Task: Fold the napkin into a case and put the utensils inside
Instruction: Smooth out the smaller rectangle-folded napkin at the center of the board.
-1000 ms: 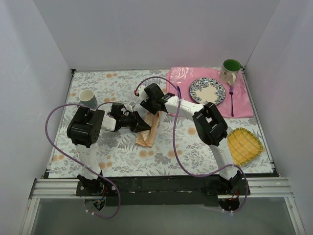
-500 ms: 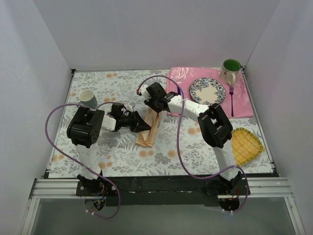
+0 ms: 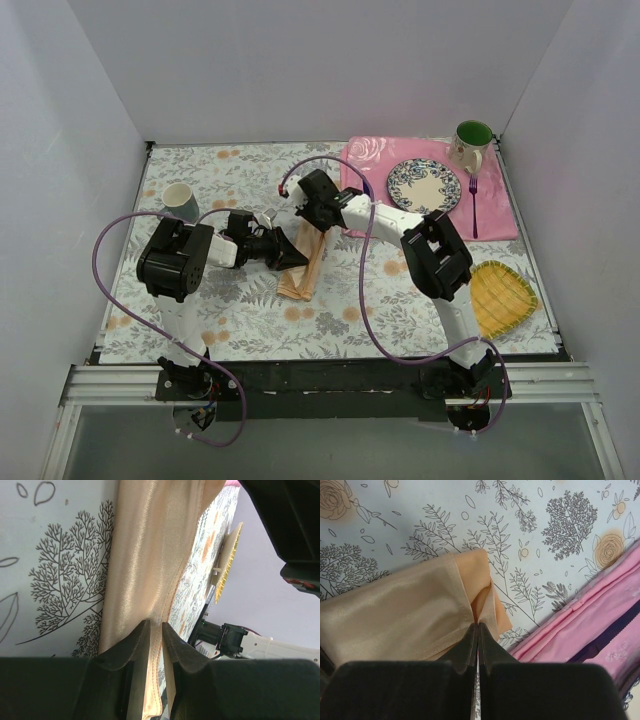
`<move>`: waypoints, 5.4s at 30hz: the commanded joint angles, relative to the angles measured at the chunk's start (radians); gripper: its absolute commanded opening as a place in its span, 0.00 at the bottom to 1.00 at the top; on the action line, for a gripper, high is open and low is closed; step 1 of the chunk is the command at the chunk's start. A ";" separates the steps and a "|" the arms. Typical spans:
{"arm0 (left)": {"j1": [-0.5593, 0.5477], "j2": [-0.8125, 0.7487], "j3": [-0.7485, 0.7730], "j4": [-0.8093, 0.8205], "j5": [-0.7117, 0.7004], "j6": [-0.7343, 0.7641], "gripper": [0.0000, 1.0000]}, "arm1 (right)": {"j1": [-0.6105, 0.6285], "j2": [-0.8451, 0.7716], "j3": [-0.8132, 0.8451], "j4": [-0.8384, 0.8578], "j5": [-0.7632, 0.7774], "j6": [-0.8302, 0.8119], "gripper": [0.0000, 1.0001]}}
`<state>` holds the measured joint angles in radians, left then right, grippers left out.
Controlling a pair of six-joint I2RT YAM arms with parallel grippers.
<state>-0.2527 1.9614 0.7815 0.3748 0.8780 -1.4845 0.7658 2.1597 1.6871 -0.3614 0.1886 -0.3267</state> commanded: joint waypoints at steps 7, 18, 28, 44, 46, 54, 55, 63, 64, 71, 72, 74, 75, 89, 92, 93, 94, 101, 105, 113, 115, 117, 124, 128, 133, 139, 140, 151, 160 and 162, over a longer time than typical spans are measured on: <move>-0.005 0.042 -0.042 -0.154 -0.209 0.078 0.19 | 0.009 0.028 0.071 -0.028 -0.060 0.020 0.01; -0.008 0.053 -0.041 -0.152 -0.208 0.079 0.19 | 0.027 0.074 0.097 -0.030 -0.112 0.067 0.01; -0.010 0.047 -0.045 -0.159 -0.209 0.084 0.19 | 0.010 0.078 0.169 -0.042 -0.138 0.113 0.01; -0.011 0.044 -0.044 -0.169 -0.214 0.090 0.19 | -0.042 0.120 0.161 -0.062 -0.328 0.208 0.01; -0.013 0.042 -0.045 -0.171 -0.214 0.093 0.19 | -0.054 0.126 0.151 -0.045 -0.371 0.236 0.01; -0.011 0.034 -0.036 -0.226 -0.235 0.119 0.19 | -0.123 0.097 0.131 -0.004 -0.534 0.281 0.31; -0.011 0.031 -0.036 -0.231 -0.241 0.124 0.19 | -0.132 0.085 0.129 0.004 -0.555 0.282 0.35; -0.011 0.031 -0.048 -0.241 -0.243 0.136 0.18 | -0.261 -0.070 0.005 0.230 -0.951 0.487 0.54; -0.011 0.034 -0.047 -0.241 -0.241 0.136 0.18 | -0.273 -0.072 -0.018 0.275 -0.989 0.533 0.53; -0.011 0.036 -0.045 -0.240 -0.235 0.138 0.18 | -0.309 0.015 -0.161 0.662 -1.195 0.945 0.28; -0.011 0.034 -0.047 -0.240 -0.237 0.139 0.18 | -0.307 0.022 -0.165 0.686 -1.192 0.978 0.26; -0.010 0.039 -0.048 -0.237 -0.235 0.135 0.18 | -0.299 0.044 -0.168 0.760 -1.190 1.061 0.18; -0.011 0.040 -0.048 -0.237 -0.234 0.135 0.18 | -0.296 0.052 -0.171 0.792 -1.186 1.092 0.18; -0.011 0.031 -0.059 -0.246 -0.235 0.144 0.18 | -0.267 0.242 -0.106 0.727 -1.022 1.166 0.42; -0.010 0.036 -0.056 -0.249 -0.234 0.145 0.18 | -0.267 0.284 -0.116 0.749 -1.032 1.167 0.78; -0.010 0.039 -0.051 -0.255 -0.235 0.147 0.18 | -0.269 0.290 -0.116 0.762 -1.038 1.175 0.91; -0.010 0.045 -0.048 -0.258 -0.232 0.150 0.18 | -0.270 0.296 -0.115 0.763 -1.055 1.178 0.96; -0.010 0.047 -0.053 -0.255 -0.229 0.151 0.18 | -0.272 0.183 -0.129 0.969 -1.129 1.365 0.99; -0.008 0.044 -0.057 -0.248 -0.231 0.150 0.18 | -0.272 0.155 -0.129 1.050 -1.131 1.460 0.99; -0.010 0.048 -0.056 -0.247 -0.223 0.144 0.18 | -0.267 0.201 -0.113 1.015 -1.083 1.479 0.99; -0.010 0.051 -0.053 -0.251 -0.224 0.141 0.18 | -0.267 0.225 -0.106 0.975 -1.056 1.457 0.99; -0.010 0.053 -0.051 -0.252 -0.224 0.141 0.18 | -0.267 0.245 -0.089 0.929 -1.034 1.405 0.99; -0.010 0.060 -0.048 -0.264 -0.221 0.147 0.18 | -0.263 0.280 -0.032 0.759 -1.021 1.252 0.99; -0.007 0.060 -0.047 -0.257 -0.214 0.147 0.18 | -0.257 0.175 -0.049 0.812 -1.095 1.262 0.99; -0.007 0.056 -0.042 -0.247 -0.215 0.155 0.18 | -0.221 0.007 -0.165 0.832 -1.127 1.282 0.99; -0.008 0.059 -0.039 -0.244 -0.218 0.162 0.18 | -0.194 -0.031 -0.340 0.920 -1.117 1.360 0.99; -0.008 0.062 -0.039 -0.244 -0.217 0.162 0.18 | -0.194 -0.029 -0.355 0.929 -1.106 1.365 0.99; 0.007 0.086 -0.019 -0.235 -0.183 0.165 0.21 | -0.201 0.143 -0.280 0.837 -1.035 1.347 0.99; 0.012 -0.224 -0.137 -0.071 0.139 0.095 0.50 | -0.203 0.160 -0.314 0.727 -0.992 1.319 0.99; -0.014 -0.263 -0.163 -0.010 0.173 0.015 0.60 | -0.204 0.166 -0.314 0.725 -0.991 1.318 0.99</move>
<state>-0.2371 1.8122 0.6724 0.3405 0.9703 -1.4025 0.5648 2.2902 1.3849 0.4622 -0.8776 1.0409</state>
